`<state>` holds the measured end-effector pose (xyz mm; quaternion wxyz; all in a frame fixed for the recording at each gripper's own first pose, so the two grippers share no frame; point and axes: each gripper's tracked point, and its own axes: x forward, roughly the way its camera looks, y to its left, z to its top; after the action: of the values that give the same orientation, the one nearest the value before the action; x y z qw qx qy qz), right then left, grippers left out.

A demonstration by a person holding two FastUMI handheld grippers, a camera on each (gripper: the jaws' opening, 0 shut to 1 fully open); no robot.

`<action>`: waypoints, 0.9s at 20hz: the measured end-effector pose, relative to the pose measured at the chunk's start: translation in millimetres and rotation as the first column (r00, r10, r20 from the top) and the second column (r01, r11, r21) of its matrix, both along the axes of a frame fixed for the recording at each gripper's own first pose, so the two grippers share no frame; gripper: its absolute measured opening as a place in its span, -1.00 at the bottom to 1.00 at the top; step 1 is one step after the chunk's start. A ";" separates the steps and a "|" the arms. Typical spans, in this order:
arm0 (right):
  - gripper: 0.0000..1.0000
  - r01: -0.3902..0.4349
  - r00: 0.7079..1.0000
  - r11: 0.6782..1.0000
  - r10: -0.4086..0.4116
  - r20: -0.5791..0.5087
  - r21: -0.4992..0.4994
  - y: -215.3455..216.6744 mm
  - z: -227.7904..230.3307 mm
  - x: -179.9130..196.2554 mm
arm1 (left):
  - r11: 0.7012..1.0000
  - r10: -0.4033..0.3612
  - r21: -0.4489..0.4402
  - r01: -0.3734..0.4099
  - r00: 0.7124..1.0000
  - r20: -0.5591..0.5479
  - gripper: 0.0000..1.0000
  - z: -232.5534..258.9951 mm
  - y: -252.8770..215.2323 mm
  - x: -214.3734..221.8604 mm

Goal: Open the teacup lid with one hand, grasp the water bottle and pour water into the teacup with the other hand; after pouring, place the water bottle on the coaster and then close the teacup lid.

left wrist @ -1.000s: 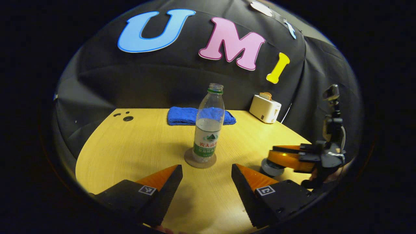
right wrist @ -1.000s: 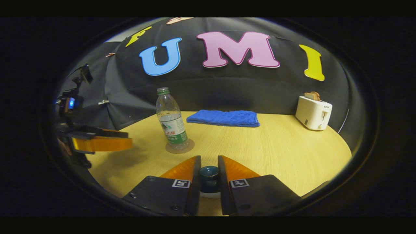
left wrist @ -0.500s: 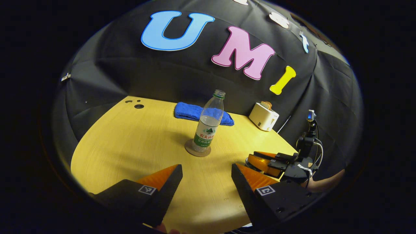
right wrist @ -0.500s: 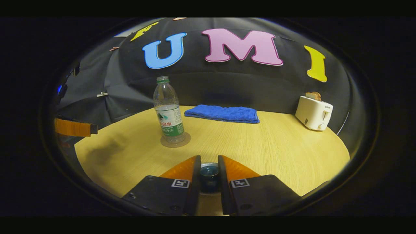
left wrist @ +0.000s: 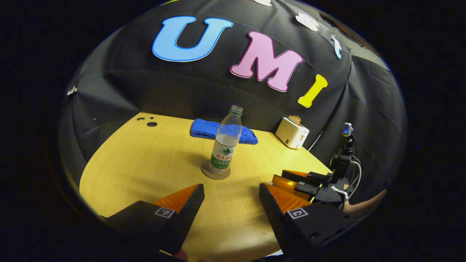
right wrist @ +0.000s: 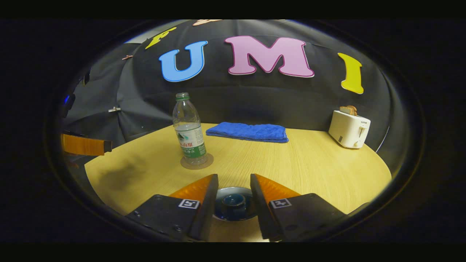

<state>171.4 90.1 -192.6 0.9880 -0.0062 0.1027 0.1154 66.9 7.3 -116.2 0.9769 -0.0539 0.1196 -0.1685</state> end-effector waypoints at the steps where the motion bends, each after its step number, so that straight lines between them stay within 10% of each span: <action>1: 0.21 0.004 1.000 1.000 -0.004 0.005 -0.003 -2.7 6.6 -2.4 | 1.000 0.020 0.011 -0.020 1.000 0.019 0.92 6.2 1.7 0.3; 6: 0.97 0.001 1.000 1.000 -0.001 0.011 -0.011 -15.9 50.7 -35.4 | 0.989 0.105 0.091 -0.117 0.987 0.122 0.92 50.3 -2.7 -3.7; 18: 0.95 0.061 0.981 0.998 -0.058 0.183 -0.013 -33.0 231.3 -103.5 | 0.948 0.264 0.086 -0.307 0.907 0.328 0.92 186.8 -0.7 -68.1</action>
<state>67.9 57.1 38.7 0.9961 -0.0228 0.0128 0.0837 -1.2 6.6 70.7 0.9989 0.0231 -0.0344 -0.0215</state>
